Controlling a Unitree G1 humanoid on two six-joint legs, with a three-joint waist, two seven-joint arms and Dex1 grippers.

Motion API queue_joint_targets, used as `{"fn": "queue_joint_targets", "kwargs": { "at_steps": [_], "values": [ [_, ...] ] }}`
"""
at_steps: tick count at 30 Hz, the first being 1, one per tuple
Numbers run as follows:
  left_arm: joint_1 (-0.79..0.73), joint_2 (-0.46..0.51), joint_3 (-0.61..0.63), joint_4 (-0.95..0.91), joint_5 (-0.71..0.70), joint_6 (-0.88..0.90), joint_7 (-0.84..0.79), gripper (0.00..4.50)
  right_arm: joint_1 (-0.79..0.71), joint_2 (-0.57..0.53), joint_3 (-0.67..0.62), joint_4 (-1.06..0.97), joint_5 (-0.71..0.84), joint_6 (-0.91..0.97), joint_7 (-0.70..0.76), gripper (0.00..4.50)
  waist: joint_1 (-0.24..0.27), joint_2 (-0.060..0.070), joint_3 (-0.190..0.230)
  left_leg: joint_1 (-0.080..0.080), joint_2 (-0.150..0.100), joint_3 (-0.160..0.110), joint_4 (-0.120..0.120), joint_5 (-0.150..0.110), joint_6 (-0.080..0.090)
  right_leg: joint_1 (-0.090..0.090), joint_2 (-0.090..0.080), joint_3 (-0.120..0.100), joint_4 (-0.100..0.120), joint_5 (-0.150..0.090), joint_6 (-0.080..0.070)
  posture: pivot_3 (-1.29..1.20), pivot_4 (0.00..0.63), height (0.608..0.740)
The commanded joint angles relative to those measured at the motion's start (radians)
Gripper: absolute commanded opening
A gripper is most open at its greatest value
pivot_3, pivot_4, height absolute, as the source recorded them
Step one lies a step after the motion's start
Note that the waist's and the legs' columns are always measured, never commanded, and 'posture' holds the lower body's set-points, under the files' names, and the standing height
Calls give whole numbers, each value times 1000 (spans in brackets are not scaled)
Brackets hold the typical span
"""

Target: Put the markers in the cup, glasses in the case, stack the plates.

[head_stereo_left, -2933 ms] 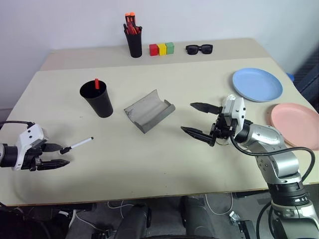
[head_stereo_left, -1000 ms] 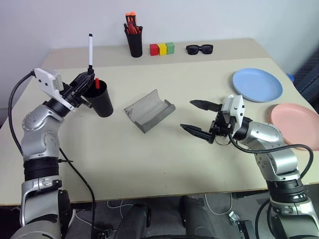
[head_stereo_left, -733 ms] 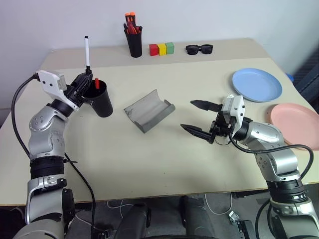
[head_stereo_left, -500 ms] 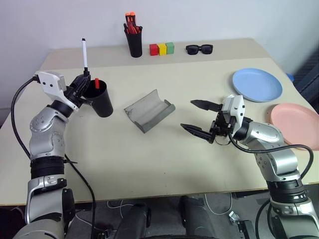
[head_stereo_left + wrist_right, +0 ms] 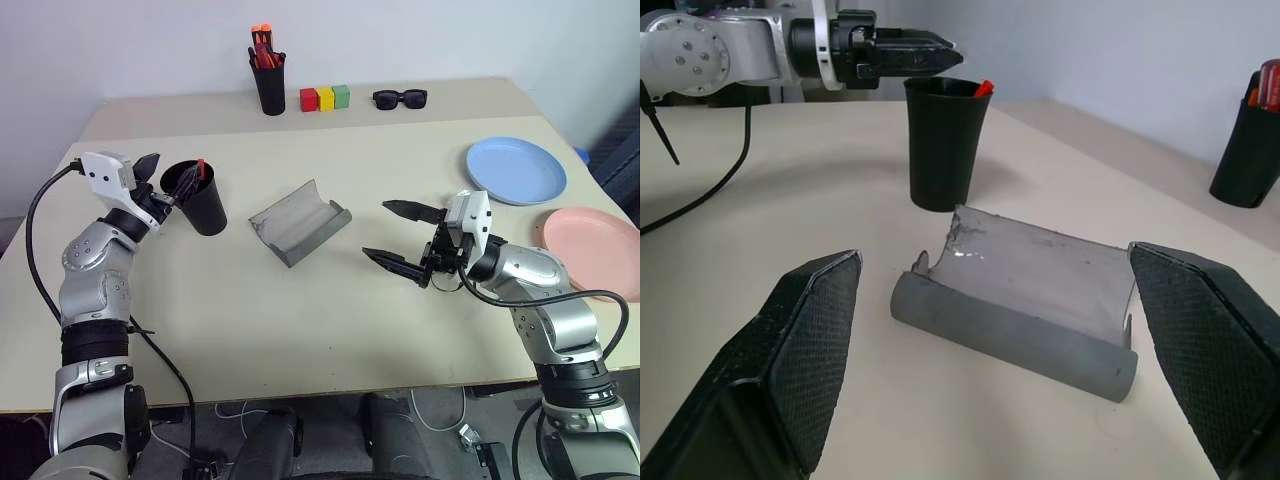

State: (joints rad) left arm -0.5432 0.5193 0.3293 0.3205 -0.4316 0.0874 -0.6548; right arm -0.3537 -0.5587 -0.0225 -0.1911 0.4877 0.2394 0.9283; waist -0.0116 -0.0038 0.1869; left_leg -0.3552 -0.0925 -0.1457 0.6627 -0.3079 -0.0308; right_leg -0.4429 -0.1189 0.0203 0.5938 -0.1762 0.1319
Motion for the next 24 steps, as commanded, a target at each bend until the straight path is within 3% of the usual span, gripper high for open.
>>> {"fn": "queue_joint_targets", "kwargs": {
  "at_steps": [1, 9, 11, 16, 19, 23, 24],
  "values": [
    [3, 14, -5, -102, -56, 39, -57, 4472, -39, 32, -79, -20, 94, 32, -35, 4386, 0, 0, 0, 0, 0, 0, 0, 0, 0, 0, 0, 0, 0, 0, 0, 0, 150, 740],
    [30, 17, -232, -389, -192, 407, -222, 4472, -35, 12, -139, 23, 92, 34, -53, 4386, 0, 0, 0, 0, 0, 0, 0, 0, 0, 0, 0, 1, 0, 0, 0, 0, 150, 740],
    [14, -11, -300, -372, -147, 458, -181, 4472, -37, 15, -144, 28, 74, 24, -70, 4386, 0, 0, 0, 0, 0, 1, 0, 0, 0, 0, 0, 1, 0, 0, 0, 0, 150, 740],
    [-41, -130, -445, -232, 63, 395, -37, 4472, -19, 27, -145, 3, 53, 9, -94, 4386, -1, 0, 0, 1, 0, 1, 0, 0, 0, 0, 1, 1, 0, 1, 0, 0, 150, 740],
    [-72, -202, -456, -177, 109, 417, 51, 4472, -2, 28, -146, -20, 39, 3, -116, 4386, 1, 0, 0, 0, 0, 1, 0, 0, 0, 0, 1, 2, 0, 1, 0, 0, 150, 740],
    [-77, -244, -476, -143, 101, 476, 21, 4472, 14, 24, -147, -37, 24, -6, -136, 4386, 0, 0, 0, 0, 0, 2, 0, 0, 0, 0, 1, 2, 0, 1, 0, 0, 150, 740],
    [-82, -256, -468, -141, 83, 503, 10, 4235, 16, 25, -144, -40, 20, -9, -141, 4386, 1, 0, 0, 0, 0, 2, 0, 0, 0, 0, 1, 2, 0, 1, 0, 0, 150, 740]
  ]
}}
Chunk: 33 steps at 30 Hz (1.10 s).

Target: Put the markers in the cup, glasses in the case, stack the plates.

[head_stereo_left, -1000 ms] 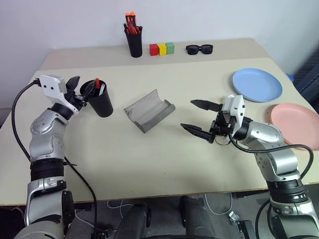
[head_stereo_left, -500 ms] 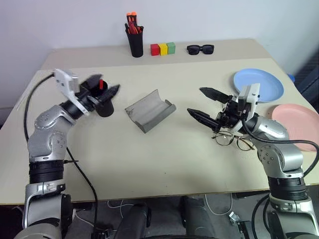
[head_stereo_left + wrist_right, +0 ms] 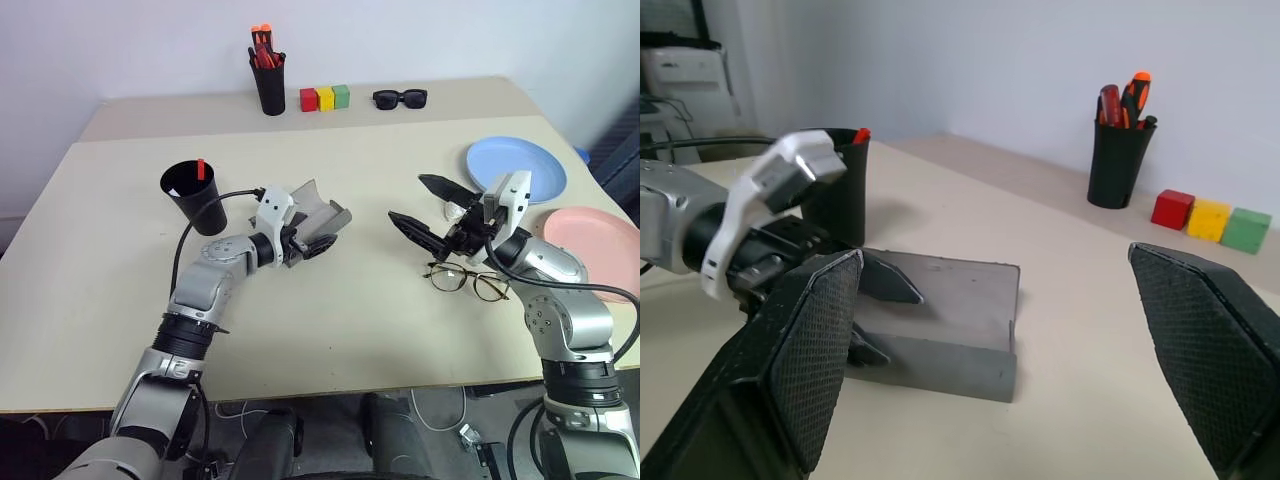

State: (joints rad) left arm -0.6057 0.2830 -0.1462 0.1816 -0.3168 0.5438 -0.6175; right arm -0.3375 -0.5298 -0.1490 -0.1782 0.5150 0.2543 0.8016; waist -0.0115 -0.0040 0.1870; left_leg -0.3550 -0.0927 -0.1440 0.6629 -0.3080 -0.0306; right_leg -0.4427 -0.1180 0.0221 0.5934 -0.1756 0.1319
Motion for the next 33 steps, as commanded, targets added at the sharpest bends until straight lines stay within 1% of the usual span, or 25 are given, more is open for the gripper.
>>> {"fn": "queue_joint_targets", "kwargs": {
  "at_steps": [1, 3, 7, 9, 13, 16, 18, 20, 23, 25, 27, 30, 33],
  "values": [
    [-24, -27, 13, -3, -40, 78, -27, 3944, 0, -3, -15, -53, -12, -28, -18, 4386, 1, 0, 0, 0, 0, 0, 0, 0, 0, 0, 0, 0, 0, 0, 0, 0, 150, 740],
    [-30, -28, 11, -8, -37, 115, -29, 3129, 1, -2, -12, -53, -16, -33, -23, 4386, 3, 0, 0, 0, 0, 0, 1, 0, 0, 0, 0, 0, 0, 0, 1, 0, 150, 740],
    [-26, -14, -4, -29, -23, 180, -34, 980, -6, 1, -12, -42, -24, -43, -29, 4386, 1, 0, 0, 1, 0, 0, 1, 0, 0, 2, 0, 0, 0, 0, 1, 0, 150, 740],
    [-21, -10, -7, -46, -28, 193, -50, 19, -10, 2, -9, -33, -31, -50, -31, 4386, 0, 0, 0, 1, 0, 0, 1, 0, 0, 2, 0, 0, 0, 0, 1, 0, 150, 740],
    [-17, 33, -42, -100, -39, 251, -114, 19, -20, 7, -1, -18, -45, -63, -32, 4386, -2, 0, 0, 1, 0, 0, 1, 0, 0, 1, 0, 0, 0, 0, 1, 0, 150, 740],
    [-18, 128, -67, -124, -35, 237, -224, 19, -28, 7, 4, -8, -52, -71, -33, 4386, -5, 0, 0, 1, 0, 0, 1, 0, 0, 1, 0, 0, 0, 0, 1, 0, 150, 740],
    [-26, 209, -70, -122, -39, 181, -335, 19, -31, 8, 6, -5, -53, -73, -31, 4386, -6, 0, 0, 1, 0, 0, 1, 0, 0, 1, 1, 0, 1, 0, 1, 0, 150, 740],
    [-42, 268, -52, -99, -51, 139, -420, 19, -33, 9, 7, -3, -55, -74, -28, 4386, -6, 0, 0, 0, 0, 0, 0, 0, 0, 0, 1, 0, 1, 0, 1, 0, 150, 740],
    [-46, 366, -67, -67, -41, 3, -606, 19, -38, 9, 10, 2, -57, -76, -26, 4386, -2, 0, 0, 0, 0, 1, 1, 0, 0, 0, 1, 0, 0, 0, 1, 0, 150, 740],
    [-61, 412, -56, 3, -50, -98, -749, 19, -47, 11, 15, 10, -61, -80, -25, 4386, -1, 0, 0, 0, 0, 1, 0, 0, 0, 0, 0, 0, 0, 0, 1, 0, 150, 740],
    [-75, 424, -50, 61, -56, -191, -852, 19, -55, 12, 18, 14, -61, -80, -24, 4386, 1, 0, 0, 0, 0, 1, 0, 0, 0, 0, 0, 0, 0, 0, 0, 0, 150, 740],
    [-94, 423, -54, 121, -52, -227, -923, 19, -56, 7, 20, 16, -65, -82, -19, 4386, 0, 0, 0, 0, 0, 1, 1, 0, 0, 0, 0, 0, 0, 0, 0, 0, 150, 740],
    [-117, 409, -63, 189, 2, -284, -909, 19, -51, 3, 16, 9, -65, -78, -17, 4386, -1, 0, 0, 0, 0, 1, 1, 0, 0, 0, 0, 0, 0, 0, 1, 0, 150, 740]
  ]
}}
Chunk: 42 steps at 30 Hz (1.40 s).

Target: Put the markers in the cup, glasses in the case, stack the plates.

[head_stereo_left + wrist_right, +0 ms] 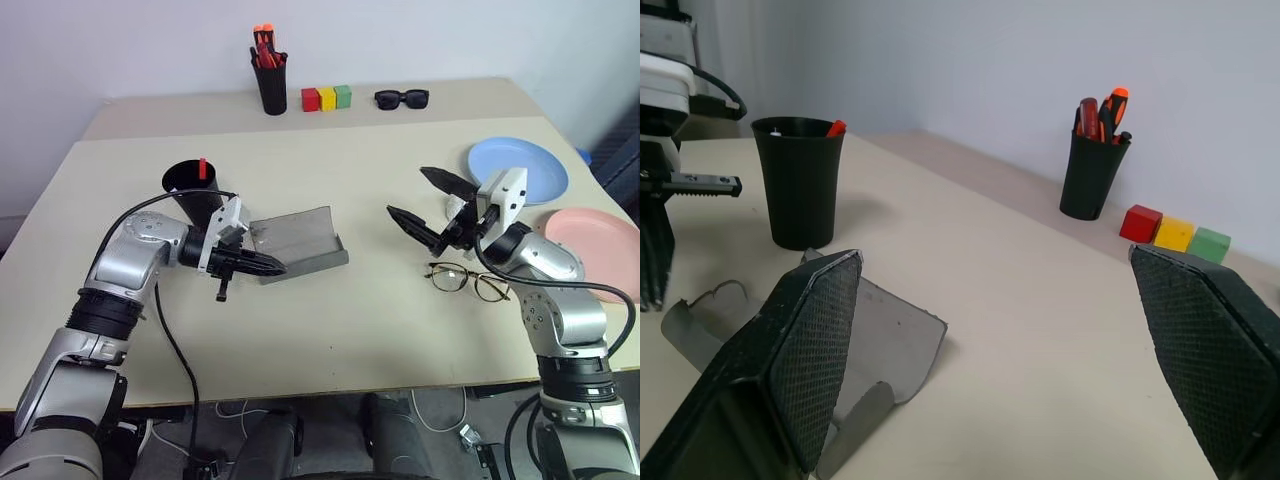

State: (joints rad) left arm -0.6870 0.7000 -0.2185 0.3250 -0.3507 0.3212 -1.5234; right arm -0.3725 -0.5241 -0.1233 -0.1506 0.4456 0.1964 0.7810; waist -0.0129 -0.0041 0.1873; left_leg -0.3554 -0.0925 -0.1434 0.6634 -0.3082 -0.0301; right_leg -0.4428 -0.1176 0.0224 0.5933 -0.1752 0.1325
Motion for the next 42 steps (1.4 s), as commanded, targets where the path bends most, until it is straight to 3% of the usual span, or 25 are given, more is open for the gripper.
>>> {"fn": "queue_joint_targets", "kwargs": {
  "at_steps": [1, 4, 5, 6, 10, 14, 25, 31, 39, 42],
  "values": [
    [-51, -36, 33, 70, 38, -65, 53, 19, -11, -3, -11, -24, 5, -18, 4, 4386, 0, 0, 0, 0, 0, 0, 0, 0, 0, 0, 0, 0, 0, 0, 0, 0, 150, 740],
    [-71, -108, 112, 82, 11, -20, 208, 19, 2, -5, -13, -35, 4, -15, 2, 4386, 2, -1, 0, 0, 0, 0, 1, 0, 0, 0, 0, 0, 0, 0, 0, 0, 150, 740],
    [-59, -117, 118, 55, 3, 18, 224, 547, 7, -8, -11, -35, -3, -17, 2, 4386, 1, -1, 1, 0, 0, 0, 1, 0, 0, 0, 0, 0, 0, 0, 0, 0, 150, 740],
    [-45, -125, 117, 32, 8, 25, 237, 749, 10, -9, -9, -35, -7, -20, 2, 4386, -1, -1, 1, 0, 0, 0, 1, 0, 0, 0, 0, 0, 0, 0, 0, 0, 150, 740],
    [-19, -159, 119, -12, -14, 105, 283, 2728, 6, -1, -4, -33, -6, -20, 4, 4386, -4, -1, 1, 0, 0, 0, 0, 0, 1, -1, 0, 0, 1, 0, 0, 0, 150, 740],
    [4, -125, 45, -62, 5, 201, 222, 2728, -18, 5, 4, -15, -10, -26, 8, 4386, -6, -1, 1, 0, 0, 0, 0, 0, 0, -1, 0, 0, 1, 0, 0, 0, 150, 740],
    [31, -185, -32, -88, 71, 250, 300, 2728, -18, 5, -1, -12, -12, -36, 6, 4386, 1, -1, 1, 0, 0, 0, 1, 0, 0, 0, 0, 0, 1, 0, 0, 0, 150, 740],
    [37, -160, -60, -108, 83, 250, 256, 41, -21, 9, 1, -5, -18, -46, 3, 4386, 0, -1, 1, 1, 0, 0, 1, 0, 0, 0, 0, 1, 1, 0, 0, 0, 150, 740],
    [13, -109, -62, -81, 81, 195, 134, 41, -26, 11, 1, 4, -22, -55, 6, 4386, -3, -1, 1, 1, 0, 1, 1, 0, 0, 0, 0, 1, 1, 0, 0, 0, 150, 740],
    [-3, -63, -81, -28, 129, 67, 62, 41, -26, 10, 1, 5, -24, -58, 7, 4386, -3, -1, 1, 1, 0, 1, 1, 0, 0, 0, 0, 1, 1, 0, 0, 0, 150, 740]
  ]
}}
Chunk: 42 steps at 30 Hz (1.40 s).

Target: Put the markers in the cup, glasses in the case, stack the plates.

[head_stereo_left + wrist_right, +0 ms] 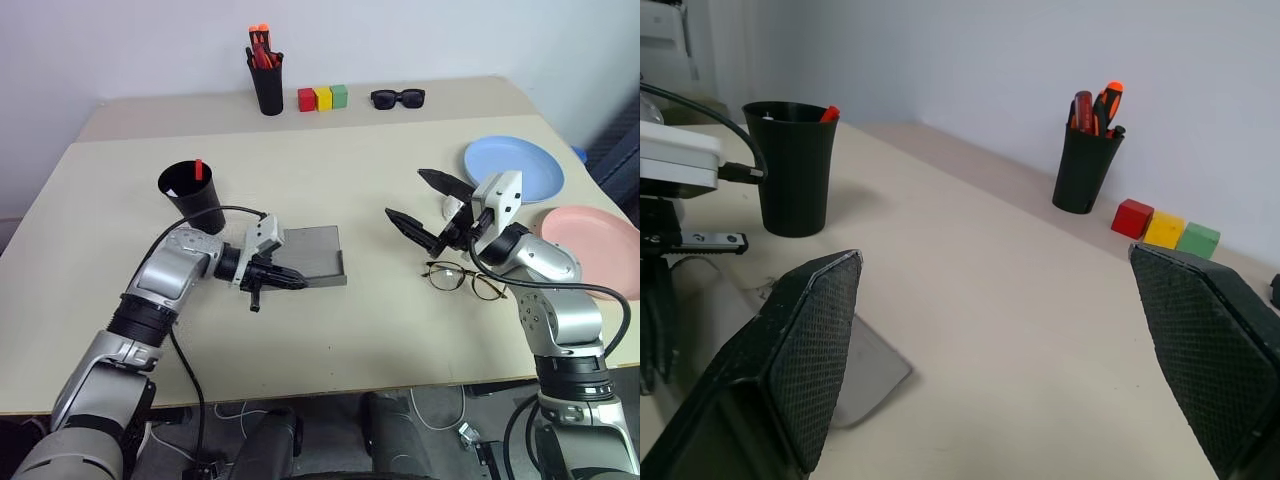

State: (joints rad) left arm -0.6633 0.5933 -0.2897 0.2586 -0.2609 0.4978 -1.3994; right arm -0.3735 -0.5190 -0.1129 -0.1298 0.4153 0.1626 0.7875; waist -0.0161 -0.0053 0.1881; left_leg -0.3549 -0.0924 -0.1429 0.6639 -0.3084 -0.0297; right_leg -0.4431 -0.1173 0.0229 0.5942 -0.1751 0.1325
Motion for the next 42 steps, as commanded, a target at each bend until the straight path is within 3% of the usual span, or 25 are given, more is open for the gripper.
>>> {"fn": "queue_joint_targets", "kwargs": {
  "at_steps": [1, 3, 6, 13, 21, 32, 41, 42],
  "values": [
    [-38, 37, -2, 67, 49, -140, -52, 41, -25, 5, -10, -17, 7, -24, 0, 4386, 1, 0, 0, 0, 0, 0, 0, 0, 0, 0, 0, 0, 0, 0, 0, 0, 150, 740],
    [-50, 20, 11, 99, 49, -168, -38, 41, -25, 5, -10, -17, 8, -24, 1, 4386, 3, 0, 0, 0, 0, 0, 0, 0, 0, 0, 0, 0, 0, 0, 0, 0, 150, 740],
    [-59, -2, 27, 94, 25, -149, -27, 836, -24, 2, -11, -18, 7, -24, 2, 4386, 4, 0, 0, 0, 0, 0, 0, 0, 0, 0, 0, 0, 0, 0, 0, 0, 150, 740],
    [-42, -8, 89, 53, -7, -134, 21, 4383, -14, -32, -24, -27, 18, 13, 16, 4386, -1, 0, 0, 0, 0, 0, 0, 0, 0, 0, 0, 0, 0, 0, 0, 0, 150, 740],
    [1, -23, 281, -77, -148, -131, 111, 4459, -64, -144, -99, 52, -13, 135, -48, 4386, 3, 0, 0, -1, 0, 0, 0, 0, 0, -1, 0, 0, 0, 0, 0, 0, 150, 740],
    [122, 6, 392, -296, -315, 11, 203, 4459, -47, -377, -106, 463, -299, 233, -248, 4386, 5, 0, 0, -1, 0, 1, 0, 0, 0, 0, -1, 1, 0, 0, 0, 0, 150, 740],
    [146, 46, 420, -359, -407, 122, 237, 4459, -10, -391, -111, 480, -293, 396, -236, 4386, -1, 0, 0, 0, 0, 3, 0, 0, 0, 0, 0, 2, 0, 0, 0, 0, 150, 740],
    [146, 45, 420, -362, -406, 117, 243, 4491, -10, -389, -118, 480, -282, 420, -230, 4127, 0, 0, 0, 0, 0, 3, 0, 0, 0, 0, 0, 2, 0, 0, 0, 0, 150, 740]
  ]
}}
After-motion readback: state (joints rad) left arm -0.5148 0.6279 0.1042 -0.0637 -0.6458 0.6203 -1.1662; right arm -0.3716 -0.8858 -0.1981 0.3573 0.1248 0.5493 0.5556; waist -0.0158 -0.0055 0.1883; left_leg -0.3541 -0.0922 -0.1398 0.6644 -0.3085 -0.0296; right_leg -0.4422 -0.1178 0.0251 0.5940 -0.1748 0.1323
